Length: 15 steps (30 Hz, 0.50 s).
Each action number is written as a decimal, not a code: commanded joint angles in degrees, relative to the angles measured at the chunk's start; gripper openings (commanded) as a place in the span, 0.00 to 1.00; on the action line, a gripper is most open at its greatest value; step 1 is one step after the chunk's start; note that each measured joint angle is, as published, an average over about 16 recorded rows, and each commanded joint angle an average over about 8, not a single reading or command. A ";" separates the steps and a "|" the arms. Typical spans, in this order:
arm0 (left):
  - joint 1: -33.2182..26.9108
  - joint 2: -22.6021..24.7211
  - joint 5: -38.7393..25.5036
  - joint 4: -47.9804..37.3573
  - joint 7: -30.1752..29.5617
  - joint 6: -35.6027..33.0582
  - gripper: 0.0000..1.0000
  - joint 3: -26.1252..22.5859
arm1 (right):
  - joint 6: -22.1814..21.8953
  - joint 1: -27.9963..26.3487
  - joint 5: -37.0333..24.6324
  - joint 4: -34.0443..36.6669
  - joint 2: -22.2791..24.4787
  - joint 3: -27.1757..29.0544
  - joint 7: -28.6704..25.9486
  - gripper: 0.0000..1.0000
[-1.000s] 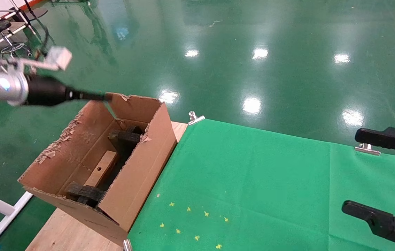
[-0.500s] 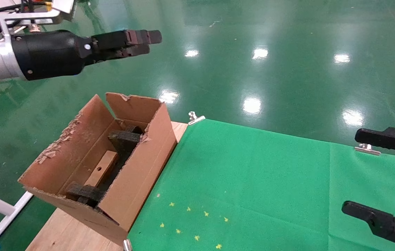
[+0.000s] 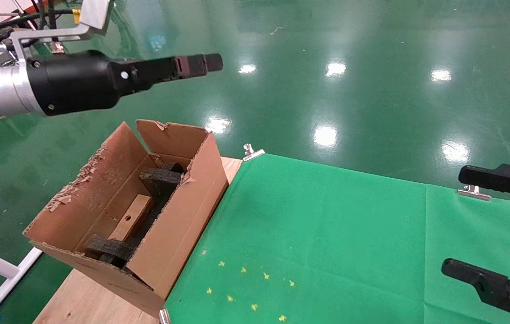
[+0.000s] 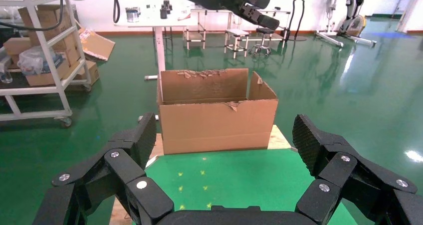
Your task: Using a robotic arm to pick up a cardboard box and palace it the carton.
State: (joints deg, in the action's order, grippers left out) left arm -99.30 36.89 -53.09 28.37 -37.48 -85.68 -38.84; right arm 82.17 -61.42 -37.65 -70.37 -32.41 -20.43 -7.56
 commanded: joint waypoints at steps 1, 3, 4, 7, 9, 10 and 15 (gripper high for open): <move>1.48 -0.07 0.44 1.77 1.05 0.00 1.00 0.89 | 0.00 0.00 0.00 0.00 0.00 0.00 0.00 1.00; 2.96 -0.15 0.88 3.55 2.10 0.00 1.00 1.79 | 0.00 0.00 0.00 0.00 0.00 0.00 0.00 1.00; 3.71 -0.18 1.10 4.44 2.63 0.00 1.00 2.24 | 0.00 0.00 0.00 0.00 0.00 0.00 0.00 1.00; 5.92 -0.29 1.76 7.09 4.19 0.00 1.00 3.58 | 0.00 0.00 0.00 0.00 0.00 0.00 0.00 1.00; 7.41 -0.37 2.20 8.87 5.25 0.00 1.00 4.48 | 0.00 0.00 0.00 0.00 0.00 0.00 0.00 1.00; 8.15 -0.40 2.43 9.76 5.77 0.00 1.00 4.93 | 0.00 0.00 0.00 0.00 0.00 0.00 0.00 1.00; 11.81 -0.59 3.51 14.15 8.37 0.00 1.00 7.14 | 0.00 0.00 0.00 0.00 0.00 0.00 0.00 1.00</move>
State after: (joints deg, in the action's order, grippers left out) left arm -87.50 36.31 -49.58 42.51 -29.13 -85.69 -31.70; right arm 82.17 -61.42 -37.65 -70.36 -32.41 -20.43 -7.56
